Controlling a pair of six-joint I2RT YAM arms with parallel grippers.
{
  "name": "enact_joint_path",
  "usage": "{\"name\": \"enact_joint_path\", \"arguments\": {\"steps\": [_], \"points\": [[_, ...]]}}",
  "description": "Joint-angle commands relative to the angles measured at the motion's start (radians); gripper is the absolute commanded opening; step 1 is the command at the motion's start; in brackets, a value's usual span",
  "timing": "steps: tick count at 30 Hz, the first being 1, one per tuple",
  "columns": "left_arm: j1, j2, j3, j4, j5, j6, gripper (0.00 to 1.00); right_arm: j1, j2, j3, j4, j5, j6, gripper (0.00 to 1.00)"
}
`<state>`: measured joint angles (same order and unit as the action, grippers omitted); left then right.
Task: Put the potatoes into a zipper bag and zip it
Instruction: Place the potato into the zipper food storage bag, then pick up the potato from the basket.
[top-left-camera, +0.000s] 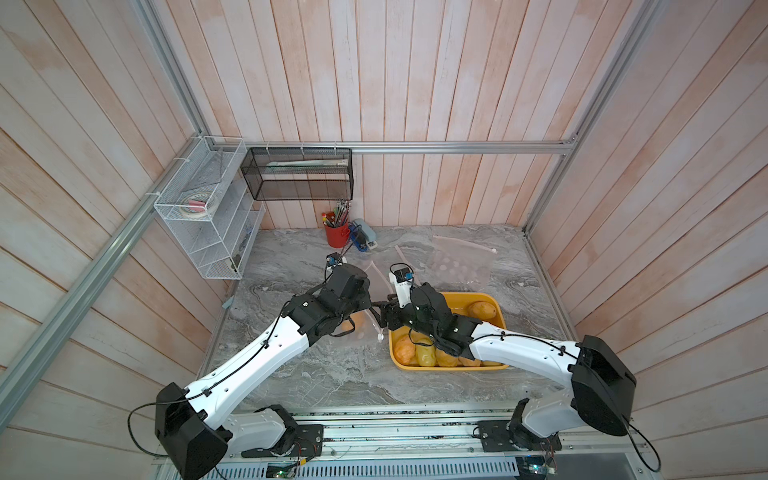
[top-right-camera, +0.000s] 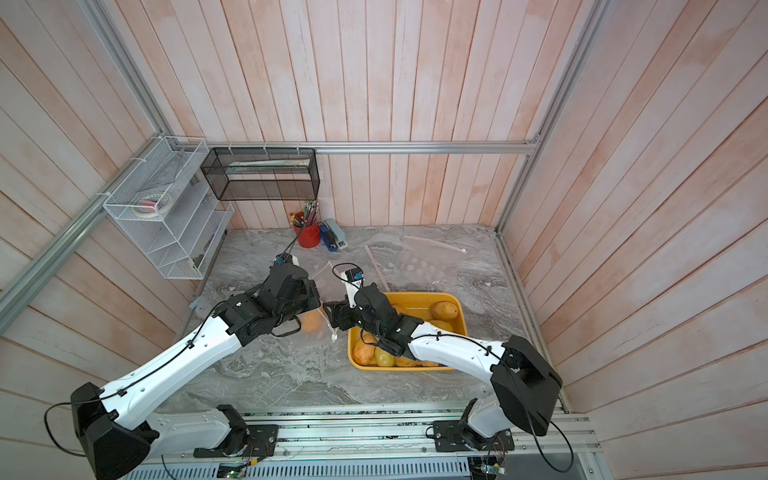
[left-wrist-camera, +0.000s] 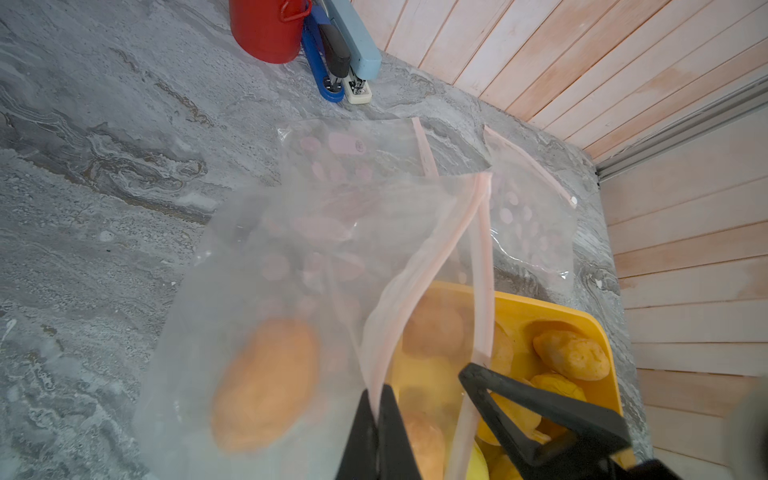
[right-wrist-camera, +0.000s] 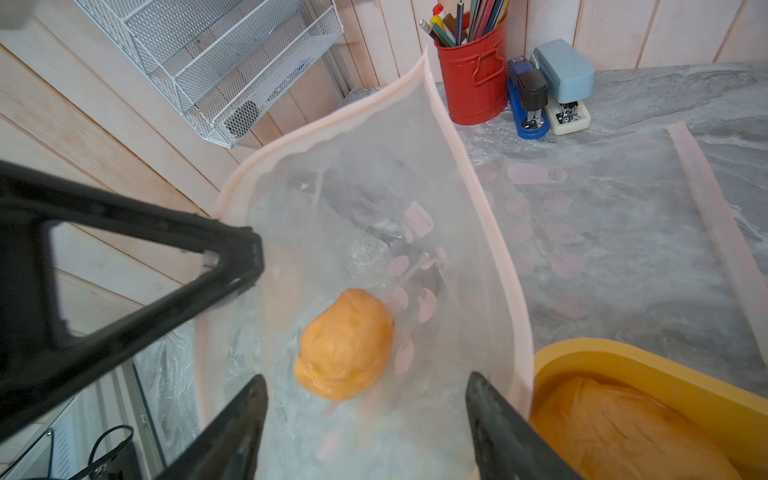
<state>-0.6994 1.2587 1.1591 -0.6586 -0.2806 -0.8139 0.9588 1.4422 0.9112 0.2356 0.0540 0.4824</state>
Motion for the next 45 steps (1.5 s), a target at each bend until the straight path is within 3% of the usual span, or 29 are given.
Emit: {"name": "enact_joint_path", "arguments": {"steps": [1,5,6,11,13,15,23,35,41,45], "points": [[0.014,0.025,-0.003,-0.014,0.004,-0.009,0.0,-0.002,-0.066,-0.034,-0.027,0.013,0.026,0.76],[0.031,0.042,0.0,-0.022,0.001,-0.01,0.0,0.003,-0.173,-0.092,-0.098,0.12,0.086,0.81],[0.036,0.044,0.001,-0.022,0.001,-0.01,0.0,0.008,-0.21,-0.113,-0.121,0.158,0.115,0.98],[0.051,0.048,-0.002,-0.018,0.02,-0.005,0.0,0.077,-0.391,-0.196,-0.267,0.348,0.221,0.98],[0.052,0.048,-0.006,-0.014,0.019,-0.001,0.0,0.142,-0.455,-0.216,-0.382,0.49,0.275,0.98],[0.056,0.048,-0.004,-0.013,0.017,0.007,0.0,0.168,-0.499,-0.238,-0.491,0.545,0.329,0.98],[0.057,0.034,-0.001,-0.014,-0.006,0.018,0.0,0.167,-0.516,-0.266,-0.784,0.574,0.447,0.98],[0.057,0.032,-0.011,-0.01,0.004,0.015,0.0,0.167,-0.341,-0.333,-0.685,0.494,0.389,0.98],[0.057,0.033,-0.014,-0.012,0.001,0.015,0.0,0.166,-0.284,-0.351,-0.66,0.492,0.405,0.8],[0.057,0.03,-0.016,-0.011,-0.002,0.015,0.0,0.166,-0.293,-0.327,-0.681,0.495,0.402,0.6]]}}
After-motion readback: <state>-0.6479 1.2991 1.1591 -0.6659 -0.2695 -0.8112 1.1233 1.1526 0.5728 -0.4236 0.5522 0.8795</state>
